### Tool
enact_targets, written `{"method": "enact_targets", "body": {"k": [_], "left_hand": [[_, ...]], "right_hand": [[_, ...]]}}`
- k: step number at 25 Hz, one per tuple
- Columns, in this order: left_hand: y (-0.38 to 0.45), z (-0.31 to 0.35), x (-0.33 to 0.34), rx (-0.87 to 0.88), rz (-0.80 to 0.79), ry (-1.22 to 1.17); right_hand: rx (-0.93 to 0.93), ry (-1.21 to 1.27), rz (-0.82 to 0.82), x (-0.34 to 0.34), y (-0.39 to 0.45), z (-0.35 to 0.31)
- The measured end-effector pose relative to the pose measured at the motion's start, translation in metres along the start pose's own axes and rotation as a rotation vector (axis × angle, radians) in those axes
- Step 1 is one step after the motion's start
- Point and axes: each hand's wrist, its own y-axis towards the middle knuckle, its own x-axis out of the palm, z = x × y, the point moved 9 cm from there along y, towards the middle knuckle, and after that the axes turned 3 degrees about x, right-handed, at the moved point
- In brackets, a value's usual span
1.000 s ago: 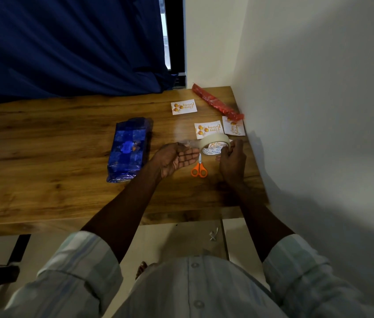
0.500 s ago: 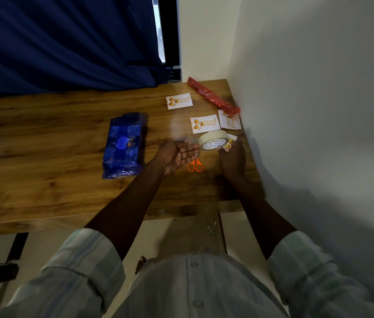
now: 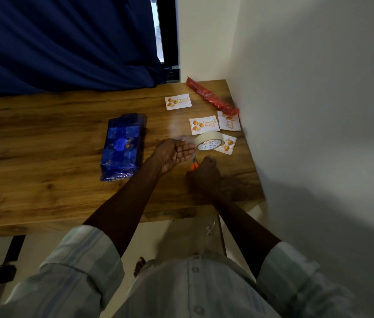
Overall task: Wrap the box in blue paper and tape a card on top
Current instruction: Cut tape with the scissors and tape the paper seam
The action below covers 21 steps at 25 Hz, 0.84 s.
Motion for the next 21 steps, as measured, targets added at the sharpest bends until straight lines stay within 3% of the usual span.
{"method": "enact_targets", "body": {"k": [4,10,15,21], "left_hand": [[0.001,-0.002,-0.004,0.005,-0.014,0.033],[0.001,-0.004,-0.003,0.024,-0.030,0.038],[0.003,-0.003,-0.005,0.023,-0.012,0.044],[0.004,-0.003,-0.005,0.006,-0.004,0.044]], "right_hand": [[-0.037,0.218,-0.154,-0.004,-0.017,0.021],[0.045,0.906,-0.393,0.001,-0.038,0.039],[0.169,1.458,-0.692,0.017,-0.040,0.033],[0.126,1.354,-0.719,0.018,-0.033,0.018]]}}
